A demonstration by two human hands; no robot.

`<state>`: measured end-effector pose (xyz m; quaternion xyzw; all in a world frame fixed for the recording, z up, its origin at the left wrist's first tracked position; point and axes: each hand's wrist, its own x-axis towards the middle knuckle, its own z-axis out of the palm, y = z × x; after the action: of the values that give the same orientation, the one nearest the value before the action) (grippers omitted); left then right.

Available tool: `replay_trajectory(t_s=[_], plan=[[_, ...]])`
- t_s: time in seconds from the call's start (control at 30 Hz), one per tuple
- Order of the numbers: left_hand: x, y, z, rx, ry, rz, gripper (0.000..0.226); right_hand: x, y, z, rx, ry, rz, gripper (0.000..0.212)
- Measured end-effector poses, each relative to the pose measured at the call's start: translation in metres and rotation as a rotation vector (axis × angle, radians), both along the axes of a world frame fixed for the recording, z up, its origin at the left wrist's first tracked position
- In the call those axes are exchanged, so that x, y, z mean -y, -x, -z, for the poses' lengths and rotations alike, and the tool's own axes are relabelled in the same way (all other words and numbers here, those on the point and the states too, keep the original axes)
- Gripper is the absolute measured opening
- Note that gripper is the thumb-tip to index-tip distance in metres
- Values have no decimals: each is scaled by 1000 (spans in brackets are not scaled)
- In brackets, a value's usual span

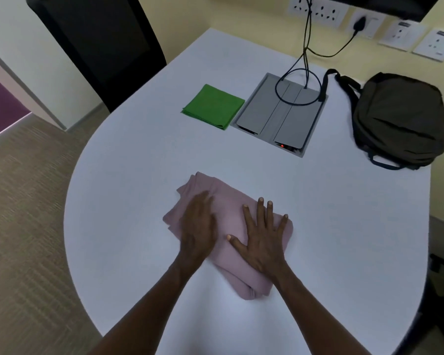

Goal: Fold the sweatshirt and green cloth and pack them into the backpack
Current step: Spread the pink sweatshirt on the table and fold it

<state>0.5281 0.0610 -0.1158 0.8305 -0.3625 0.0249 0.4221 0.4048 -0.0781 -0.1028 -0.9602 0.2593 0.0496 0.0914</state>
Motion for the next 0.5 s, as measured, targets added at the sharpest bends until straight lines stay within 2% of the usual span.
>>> replay_trajectory(t_s=[0.03,0.1,0.2,0.3,0.5], plan=[[11,2,1,8,-56,134,50,-5,3,-1,26,12,0,92],[28,-4,7,87,-339,266,54,-12,8,4,24,8,43,92],[31,-35,17,85,-715,241,75,-5,17,18,-24,-13,164,99],[26,-55,31,53,-807,241,86,2,22,26,-37,-63,218,103],[27,-54,32,46,-811,232,91,-1,25,39,8,-50,231,97]])
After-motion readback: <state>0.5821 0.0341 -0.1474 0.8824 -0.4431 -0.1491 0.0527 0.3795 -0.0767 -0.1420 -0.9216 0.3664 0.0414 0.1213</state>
